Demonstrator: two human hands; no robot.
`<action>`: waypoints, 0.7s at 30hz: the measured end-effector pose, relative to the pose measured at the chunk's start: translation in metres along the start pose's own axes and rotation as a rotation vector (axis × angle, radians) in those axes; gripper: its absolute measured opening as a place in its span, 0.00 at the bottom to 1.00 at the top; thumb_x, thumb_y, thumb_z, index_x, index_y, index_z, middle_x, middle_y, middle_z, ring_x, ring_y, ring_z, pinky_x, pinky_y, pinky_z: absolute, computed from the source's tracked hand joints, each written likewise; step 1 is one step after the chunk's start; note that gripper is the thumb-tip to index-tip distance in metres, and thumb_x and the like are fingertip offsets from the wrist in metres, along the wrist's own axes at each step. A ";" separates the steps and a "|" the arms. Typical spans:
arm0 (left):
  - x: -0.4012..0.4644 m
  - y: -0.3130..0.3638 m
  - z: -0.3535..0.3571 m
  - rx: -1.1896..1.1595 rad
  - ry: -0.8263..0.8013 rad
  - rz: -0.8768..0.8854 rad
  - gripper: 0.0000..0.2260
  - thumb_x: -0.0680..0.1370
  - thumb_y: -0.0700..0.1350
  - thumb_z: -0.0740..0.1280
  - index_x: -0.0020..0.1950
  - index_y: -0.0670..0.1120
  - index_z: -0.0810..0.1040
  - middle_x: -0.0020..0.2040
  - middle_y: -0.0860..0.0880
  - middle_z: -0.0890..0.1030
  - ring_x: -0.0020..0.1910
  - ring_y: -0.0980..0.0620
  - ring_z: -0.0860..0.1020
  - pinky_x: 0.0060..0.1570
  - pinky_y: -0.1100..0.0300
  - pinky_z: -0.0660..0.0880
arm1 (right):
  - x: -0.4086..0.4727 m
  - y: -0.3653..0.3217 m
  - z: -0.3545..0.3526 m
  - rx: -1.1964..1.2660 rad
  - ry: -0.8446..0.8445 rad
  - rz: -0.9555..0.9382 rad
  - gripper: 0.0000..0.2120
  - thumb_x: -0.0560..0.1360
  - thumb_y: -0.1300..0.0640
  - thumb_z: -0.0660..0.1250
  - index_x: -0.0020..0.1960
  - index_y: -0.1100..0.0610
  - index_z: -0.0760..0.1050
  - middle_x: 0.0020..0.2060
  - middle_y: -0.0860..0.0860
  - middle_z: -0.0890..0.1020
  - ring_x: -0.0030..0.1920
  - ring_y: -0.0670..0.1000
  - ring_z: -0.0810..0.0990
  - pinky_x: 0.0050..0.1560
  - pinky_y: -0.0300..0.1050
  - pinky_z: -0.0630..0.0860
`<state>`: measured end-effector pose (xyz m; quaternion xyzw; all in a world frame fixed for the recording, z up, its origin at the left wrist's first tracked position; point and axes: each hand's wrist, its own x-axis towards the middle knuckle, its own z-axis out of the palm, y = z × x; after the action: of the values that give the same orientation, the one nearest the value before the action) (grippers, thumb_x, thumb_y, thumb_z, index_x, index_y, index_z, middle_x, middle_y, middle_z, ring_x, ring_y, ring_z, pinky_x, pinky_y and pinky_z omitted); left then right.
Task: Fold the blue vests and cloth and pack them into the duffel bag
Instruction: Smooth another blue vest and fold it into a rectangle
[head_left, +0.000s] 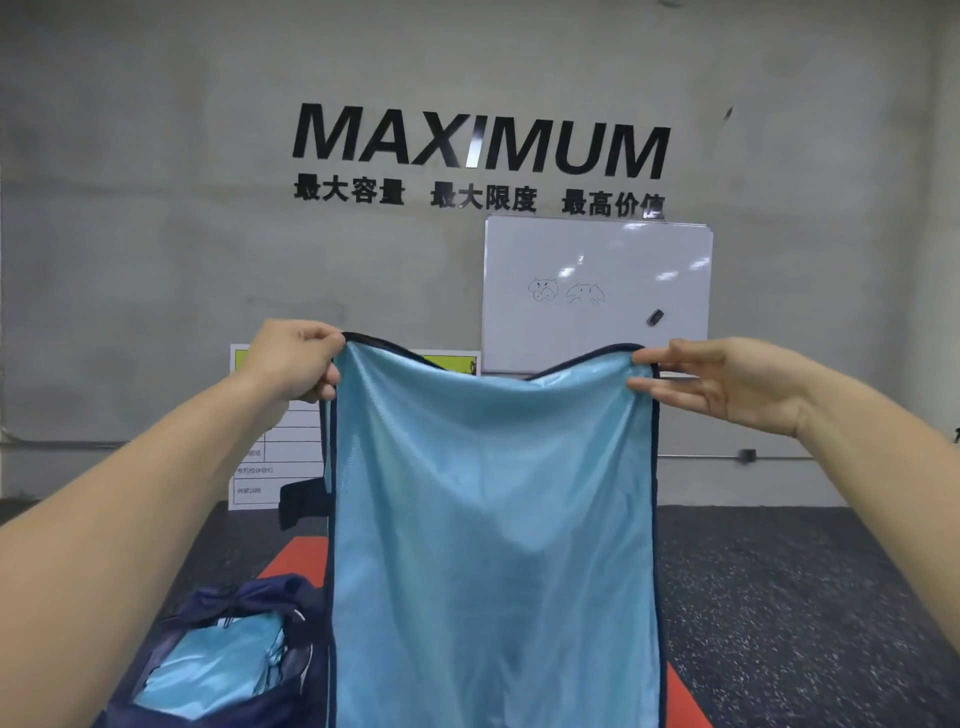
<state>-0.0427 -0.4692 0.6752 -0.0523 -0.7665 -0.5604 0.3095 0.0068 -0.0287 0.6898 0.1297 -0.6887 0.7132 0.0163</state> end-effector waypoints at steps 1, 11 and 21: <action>-0.001 -0.001 0.002 -0.017 -0.015 -0.006 0.06 0.84 0.43 0.63 0.53 0.44 0.80 0.27 0.47 0.80 0.20 0.53 0.76 0.20 0.65 0.69 | 0.003 0.003 0.002 0.000 -0.012 0.006 0.16 0.85 0.57 0.61 0.64 0.66 0.80 0.68 0.59 0.77 0.61 0.60 0.83 0.56 0.49 0.82; 0.014 -0.035 0.017 -0.010 -0.054 -0.058 0.09 0.84 0.40 0.60 0.47 0.42 0.77 0.42 0.41 0.86 0.33 0.49 0.85 0.29 0.62 0.78 | 0.049 0.056 0.006 -0.016 0.041 0.051 0.14 0.84 0.58 0.63 0.61 0.64 0.83 0.61 0.58 0.77 0.53 0.55 0.79 0.56 0.50 0.83; 0.026 -0.055 0.026 0.021 -0.043 -0.054 0.09 0.84 0.42 0.64 0.53 0.39 0.80 0.47 0.40 0.86 0.35 0.48 0.85 0.31 0.60 0.79 | 0.052 0.062 0.001 -0.014 0.127 -0.106 0.13 0.84 0.57 0.64 0.66 0.59 0.79 0.68 0.49 0.77 0.58 0.57 0.85 0.56 0.49 0.83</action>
<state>-0.0978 -0.4727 0.6388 -0.0403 -0.7800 -0.5590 0.2784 -0.0556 -0.0414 0.6402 0.1205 -0.6834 0.7132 0.0988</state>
